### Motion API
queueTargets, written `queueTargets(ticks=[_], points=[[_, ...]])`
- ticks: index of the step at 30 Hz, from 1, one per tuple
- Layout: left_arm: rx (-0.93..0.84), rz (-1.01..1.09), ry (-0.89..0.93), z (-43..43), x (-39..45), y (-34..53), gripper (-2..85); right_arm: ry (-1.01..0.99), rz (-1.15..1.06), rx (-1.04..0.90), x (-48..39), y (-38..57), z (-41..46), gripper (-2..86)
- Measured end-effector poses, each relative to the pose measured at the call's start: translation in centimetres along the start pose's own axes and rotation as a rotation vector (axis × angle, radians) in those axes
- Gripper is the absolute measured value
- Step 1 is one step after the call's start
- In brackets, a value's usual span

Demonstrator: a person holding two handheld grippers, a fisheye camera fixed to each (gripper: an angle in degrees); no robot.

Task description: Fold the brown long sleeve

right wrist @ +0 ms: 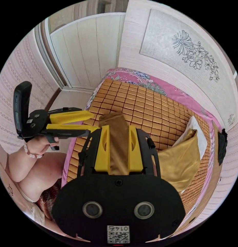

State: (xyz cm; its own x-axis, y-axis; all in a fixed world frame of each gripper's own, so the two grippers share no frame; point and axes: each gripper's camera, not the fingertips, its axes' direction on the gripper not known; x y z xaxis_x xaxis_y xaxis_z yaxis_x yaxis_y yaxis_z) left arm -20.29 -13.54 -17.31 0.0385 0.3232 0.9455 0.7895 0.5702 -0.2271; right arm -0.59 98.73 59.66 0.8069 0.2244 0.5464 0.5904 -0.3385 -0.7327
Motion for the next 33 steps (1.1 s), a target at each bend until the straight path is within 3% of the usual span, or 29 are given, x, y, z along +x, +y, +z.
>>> queueTargets(ticks=[7,11,19,25,30,33], points=[[-0.049,-0.039,0.086,2.6,-1.7,-1.2,12.3,-0.05,0.012,-0.051,1.5,-3.2,4.2,9.5],[-0.047,-0.045,0.096,3.4,-2.0,-1.8,12.3,-0.074,0.019,-0.134,2.5,-3.8,4.5,0.4],[0.024,-0.126,0.148,4.1,-2.8,-2.3,12.6,-0.152,-0.004,-0.005,2.7,-0.9,-0.2,-0.9],[0.008,-0.134,0.178,5.6,-3.4,-1.9,14.1,-0.182,-0.128,0.09,1.6,1.4,-4.0,-0.8],[-0.021,0.012,0.169,6.3,-2.0,-1.4,16.5,-0.145,-0.332,0.12,-0.4,3.7,-7.4,-0.8],[0.007,0.055,0.266,6.3,-2.1,-0.6,15.1,-0.188,-0.392,0.122,-0.8,4.9,-9.5,-0.8]])
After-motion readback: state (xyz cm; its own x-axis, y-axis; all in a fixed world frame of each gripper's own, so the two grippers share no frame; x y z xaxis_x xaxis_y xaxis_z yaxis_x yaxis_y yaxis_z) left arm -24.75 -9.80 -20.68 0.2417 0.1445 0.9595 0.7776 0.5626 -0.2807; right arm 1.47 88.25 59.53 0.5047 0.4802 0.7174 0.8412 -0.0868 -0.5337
